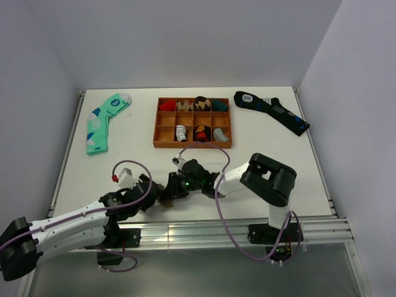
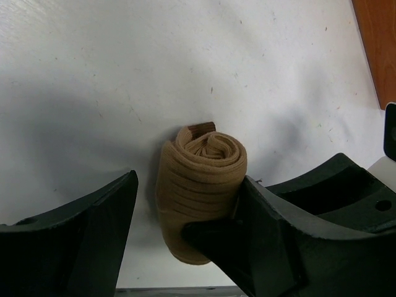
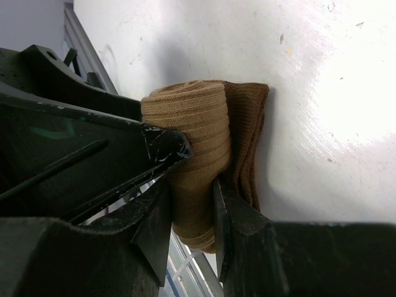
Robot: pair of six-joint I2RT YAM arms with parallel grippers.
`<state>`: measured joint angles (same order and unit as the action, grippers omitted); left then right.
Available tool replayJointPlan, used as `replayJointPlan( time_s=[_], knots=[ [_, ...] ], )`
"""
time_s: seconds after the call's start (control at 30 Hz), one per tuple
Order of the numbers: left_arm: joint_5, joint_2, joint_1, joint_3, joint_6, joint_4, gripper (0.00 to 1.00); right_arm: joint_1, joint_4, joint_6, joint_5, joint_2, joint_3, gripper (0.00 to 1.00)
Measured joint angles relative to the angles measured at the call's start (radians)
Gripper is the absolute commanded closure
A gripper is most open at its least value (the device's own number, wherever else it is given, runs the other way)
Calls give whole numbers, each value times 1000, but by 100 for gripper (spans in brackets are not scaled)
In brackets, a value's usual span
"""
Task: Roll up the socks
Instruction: Roll the sock at the center of the board.
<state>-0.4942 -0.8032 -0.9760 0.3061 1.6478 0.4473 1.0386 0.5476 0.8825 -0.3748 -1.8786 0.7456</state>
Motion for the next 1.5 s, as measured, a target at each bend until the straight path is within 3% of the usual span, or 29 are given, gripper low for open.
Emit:
replayJointPlan(
  time_s=[0.63,0.97,1.07,1.27,1.5],
  knots=[
    [3,-98,-1,-37,19,-188,33,-49,252,93,-188,-42,-108,100],
    [-18,-169,-22,-51,18,-264,61,-71,320,151,-235,-77,-125,100],
    [-34,-177,-35,-56,21,-276,66,-75,336,168,-247,-85,-127,100],
    [-51,-171,-45,-72,21,-301,97,-77,329,175,-251,-86,-122,100],
    [-54,-163,-46,-73,3,-299,100,-75,241,151,-240,-57,-100,95]
  ],
)
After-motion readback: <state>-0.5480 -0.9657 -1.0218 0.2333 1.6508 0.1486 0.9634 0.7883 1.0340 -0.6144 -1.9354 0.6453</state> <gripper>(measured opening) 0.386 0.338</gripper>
